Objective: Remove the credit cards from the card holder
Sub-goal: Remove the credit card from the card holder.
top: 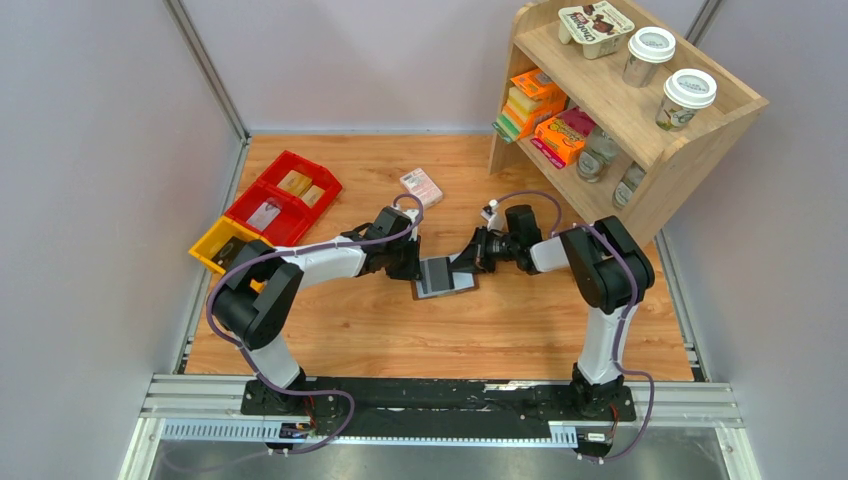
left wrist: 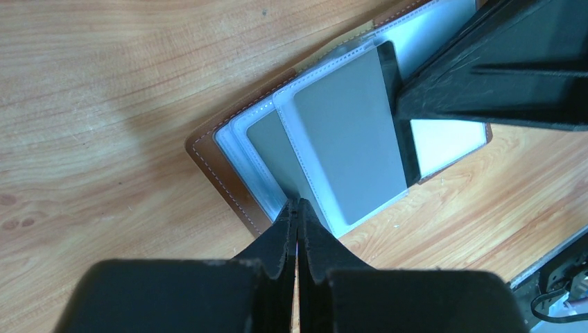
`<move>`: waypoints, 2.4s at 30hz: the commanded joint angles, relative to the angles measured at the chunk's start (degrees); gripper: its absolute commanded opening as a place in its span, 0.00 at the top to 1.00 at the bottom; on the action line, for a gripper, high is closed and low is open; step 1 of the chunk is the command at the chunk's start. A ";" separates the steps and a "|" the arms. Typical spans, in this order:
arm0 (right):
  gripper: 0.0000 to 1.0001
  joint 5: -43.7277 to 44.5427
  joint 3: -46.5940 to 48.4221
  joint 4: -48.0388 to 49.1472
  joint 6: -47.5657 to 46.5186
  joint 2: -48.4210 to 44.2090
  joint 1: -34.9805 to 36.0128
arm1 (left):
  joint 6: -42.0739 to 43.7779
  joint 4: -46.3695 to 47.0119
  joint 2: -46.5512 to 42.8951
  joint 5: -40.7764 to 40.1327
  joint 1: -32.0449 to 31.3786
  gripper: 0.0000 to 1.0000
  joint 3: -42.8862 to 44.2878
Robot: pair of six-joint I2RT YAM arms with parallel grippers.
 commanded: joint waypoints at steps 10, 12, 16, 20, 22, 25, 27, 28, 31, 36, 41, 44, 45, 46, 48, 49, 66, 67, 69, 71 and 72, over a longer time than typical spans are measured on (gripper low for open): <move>1.00 1.40 -0.05 -5.25 -4.70 -4.14 -2.04 | 2.44 -4.72 2.13 -3.77 -0.14 1.00 -2.61; 1.00 1.40 -0.05 -5.25 -4.61 -4.05 -2.04 | 2.61 -4.45 1.34 -3.77 -0.23 1.00 -2.52; 1.00 1.40 0.04 -5.25 -4.61 -4.23 -1.95 | 3.75 -2.26 -1.73 -3.42 -0.23 0.88 -3.13; 1.00 1.40 0.30 -5.25 -4.35 -4.05 -1.86 | 5.68 0.99 -6.21 -3.69 -0.40 0.68 -3.31; 1.00 1.40 0.30 -5.25 -4.34 -3.97 -1.86 | 6.83 1.96 -8.23 -3.07 -0.93 0.65 -2.70; 1.00 1.40 0.39 -5.25 -4.34 -3.97 -1.86 | 7.71 3.45 -8.77 -1.32 -2.51 0.65 -0.86; 1.00 1.49 0.48 -5.25 -4.26 -3.79 -1.77 | 8.15 4.33 -7.98 -0.61 -3.48 0.66 0.46; 1.00 1.49 0.57 -5.25 -4.17 -3.70 -1.77 | 8.24 4.16 -6.50 -0.44 -3.83 0.67 1.08; 1.00 1.40 0.74 -5.25 -3.99 -3.53 -1.51 | 8.15 3.19 -2.89 0.09 -3.92 0.70 3.45; 1.00 1.40 0.92 -5.34 -3.99 -3.61 -1.42 | 6.84 4.51 1.95 0.71 -3.92 0.79 3.81; 1.00 1.14 0.92 -5.43 -3.91 -3.61 -1.07 | 6.13 2.05 5.03 -0.96 -3.92 1.00 4.16; 0.95 1.05 0.83 -5.25 -3.99 -3.53 -0.98 | 5.43 1.44 5.47 -1.75 -3.92 1.00 3.37; 0.91 1.05 0.83 -5.25 -3.99 -3.35 -0.89 | 5.34 0.83 5.82 -1.67 -3.92 1.00 3.37; 0.89 1.05 0.92 -5.16 -3.91 -3.26 -0.89 | 5.25 0.56 6.00 -1.84 -3.92 1.00 3.45; 0.87 0.96 0.92 -4.81 -3.73 -3.00 -0.72 | 4.99 0.38 6.35 -1.67 -3.92 1.00 3.02; 0.85 0.96 0.83 -4.64 -3.64 -2.91 -0.63 | 4.99 0.38 6.35 -1.75 -3.92 1.00 2.93; 1.00 2.01 0.75 -6.48 -5.13 -4.49 -1.77 | 4.99 -0.15 4.60 -4.56 -3.92 1.00 1.00; 1.00 2.19 0.48 -7.00 -5.40 -4.93 -2.29 | 5.07 -0.06 4.33 -4.74 -3.92 1.00 0.73; 1.00 2.54 -0.05 -7.80 -5.84 -5.89 -3.00 | 5.42 0.03 3.63 -5.18 -3.92 1.00 0.64; 1.00 3.24 -0.57 -8.59 -6.10 -6.95 -3.09 | 5.69 0.29 2.84 -5.62 -3.92 1.00 0.38; 1.00 3.77 -0.75 -9.11 -6.10 -7.48 -3.26 | 5.78 0.38 2.66 -6.23 -3.92 1.00 0.38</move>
